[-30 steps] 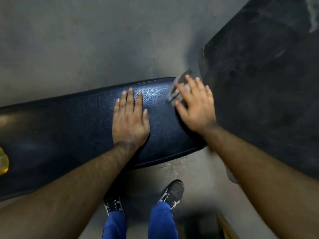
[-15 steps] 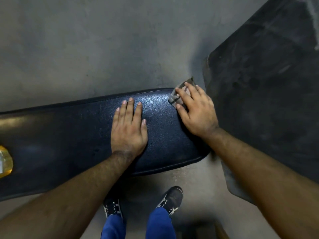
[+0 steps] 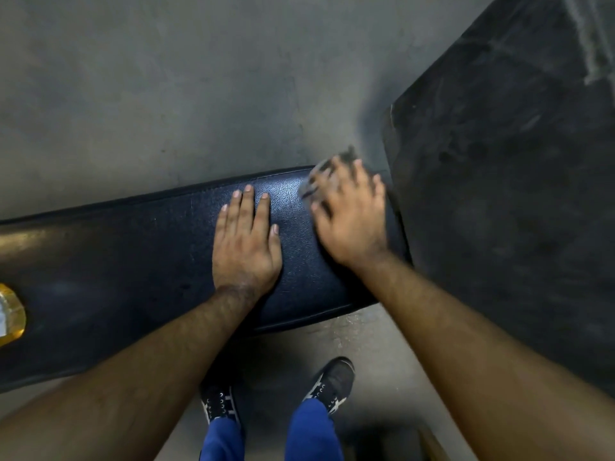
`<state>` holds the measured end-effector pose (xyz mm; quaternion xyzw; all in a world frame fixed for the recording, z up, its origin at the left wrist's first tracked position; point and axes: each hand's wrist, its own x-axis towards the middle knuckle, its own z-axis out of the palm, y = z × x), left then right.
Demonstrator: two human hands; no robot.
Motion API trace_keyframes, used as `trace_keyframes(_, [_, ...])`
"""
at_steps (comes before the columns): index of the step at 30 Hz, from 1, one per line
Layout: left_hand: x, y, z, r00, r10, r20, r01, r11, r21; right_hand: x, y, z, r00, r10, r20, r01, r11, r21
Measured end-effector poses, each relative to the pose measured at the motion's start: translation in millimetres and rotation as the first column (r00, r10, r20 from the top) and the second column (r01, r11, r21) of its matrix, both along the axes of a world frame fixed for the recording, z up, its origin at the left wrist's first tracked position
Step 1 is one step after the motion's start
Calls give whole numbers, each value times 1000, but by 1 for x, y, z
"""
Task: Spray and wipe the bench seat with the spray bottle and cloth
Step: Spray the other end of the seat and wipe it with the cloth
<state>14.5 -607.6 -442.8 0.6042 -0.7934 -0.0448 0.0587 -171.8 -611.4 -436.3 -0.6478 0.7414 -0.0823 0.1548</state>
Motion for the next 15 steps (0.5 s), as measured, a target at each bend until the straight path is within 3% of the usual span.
trace_keyframes(2, [1, 0, 0, 1000, -4, -1, 4, 1000, -3, 3, 36, -3, 960, 278, -20, -278, 958, -66])
trace_keyframes(3, [1, 0, 0, 1000, -4, -5, 4, 1000, -3, -7, 38, -2, 945, 325, -29, -326, 942, -76])
trace_keyframes(4, [1, 0, -1, 1000, -3, -11, 3, 1000, -3, -16, 30, -4, 965, 259, -37, -261, 962, -75])
trace_keyframes(7, [2, -1, -3, 1000, -5, -17, 5, 1000, -6, 1, 13, -3, 976, -216, 8, 216, 976, 3])
trace_keyframes(8, [2, 0, -2, 1000, -5, -25, 5, 1000, -5, 15, 22, -1, 981, -196, -3, 196, 981, -15])
trace_keyframes(11, [2, 0, -1, 999, -17, -42, 17, 1000, 3, 12, 68, -3, 957, 291, -17, -292, 953, -82])
trace_keyframes(12, [3, 0, -2, 999, -14, -46, 15, 1000, 5, -3, 70, -3, 944, 331, -19, -331, 939, -93])
trace_keyframes(13, [3, 0, -2, 999, -10, -52, 11, 1000, 10, -14, 66, -4, 970, 240, -29, -241, 967, -83])
trace_keyframes(15, [3, 1, -2, 998, -7, -57, 9, 1000, 23, -9, 62, -4, 982, -188, 4, 188, 982, -21])
